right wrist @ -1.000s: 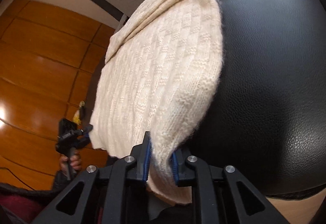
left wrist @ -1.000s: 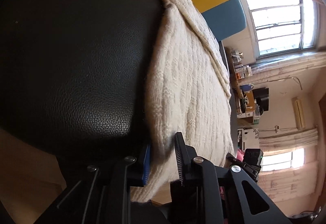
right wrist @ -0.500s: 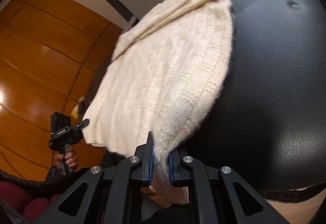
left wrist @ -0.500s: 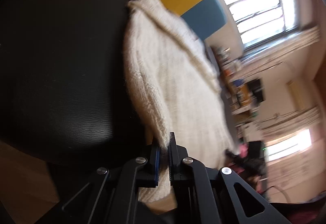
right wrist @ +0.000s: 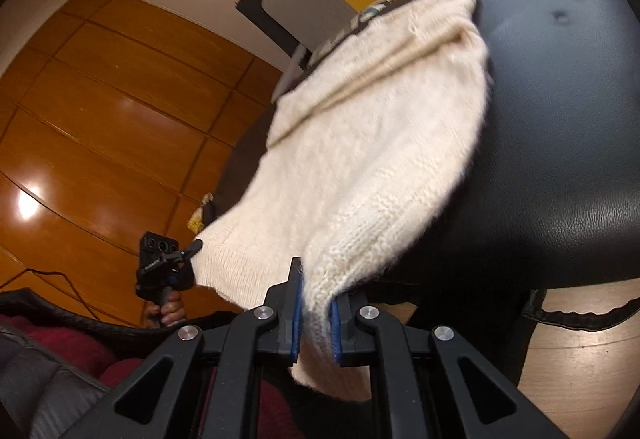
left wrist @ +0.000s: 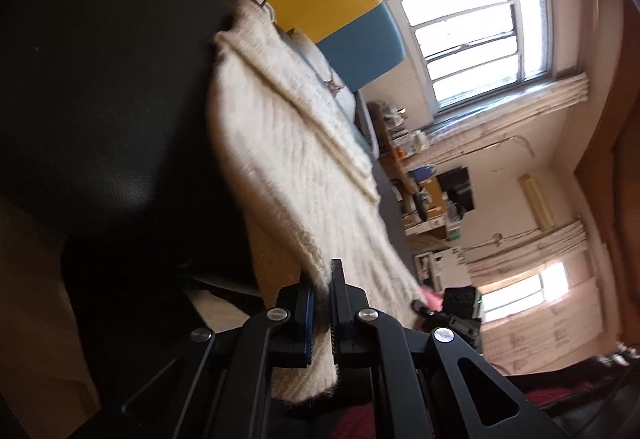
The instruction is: Fold clothes
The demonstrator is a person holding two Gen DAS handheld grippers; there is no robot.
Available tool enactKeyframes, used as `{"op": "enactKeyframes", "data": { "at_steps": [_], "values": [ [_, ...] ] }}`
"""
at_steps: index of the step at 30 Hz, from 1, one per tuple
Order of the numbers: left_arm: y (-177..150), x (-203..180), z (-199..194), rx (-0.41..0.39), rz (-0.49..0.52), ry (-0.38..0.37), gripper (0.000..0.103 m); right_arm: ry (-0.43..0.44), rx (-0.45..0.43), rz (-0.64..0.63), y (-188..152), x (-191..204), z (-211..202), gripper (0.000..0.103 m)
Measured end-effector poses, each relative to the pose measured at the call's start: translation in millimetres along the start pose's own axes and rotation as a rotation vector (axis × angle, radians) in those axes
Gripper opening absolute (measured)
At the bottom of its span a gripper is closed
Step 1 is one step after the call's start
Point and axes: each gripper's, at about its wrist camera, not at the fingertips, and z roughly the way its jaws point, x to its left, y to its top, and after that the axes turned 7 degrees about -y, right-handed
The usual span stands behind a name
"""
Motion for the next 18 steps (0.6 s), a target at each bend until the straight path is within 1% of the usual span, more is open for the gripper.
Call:
{"op": "enactKeyframes", "data": {
  "at_steps": [6,9,11,13,16,18],
  "values": [
    [34.5,-26.3,2.8,-0.038,0.043,-0.083,0.006,0.006,-0.043,-0.015,30.3,5.3,-0.7,0.009],
    [61.5,-40.0,19.0,-0.041,0.075,-0.106,0.006,-0.008,-0.069,-0.018,51.6,9.9,1.3,0.009],
    [73.3,-42.0,17.1,-0.053,0.092,-0.109,0.006,-0.008,-0.092,-0.011,70.3,9.1,1.0,0.009],
    [89.4,-44.1,19.8,-0.067,0.097,-0.128,0.006,-0.005,-0.108,-0.005,87.6,6.4,-0.5,0.009],
    [115.4,-47.7,28.4,-0.088,0.114,-0.133,0.006,-0.014,-0.126,0.003,115.3,0.8,3.3,0.009],
    [138.9,-46.2,38.8,-0.095,0.117,-0.13,0.006,-0.024,-0.134,0.019,137.6,-7.2,12.1,0.009]
  ]
}}
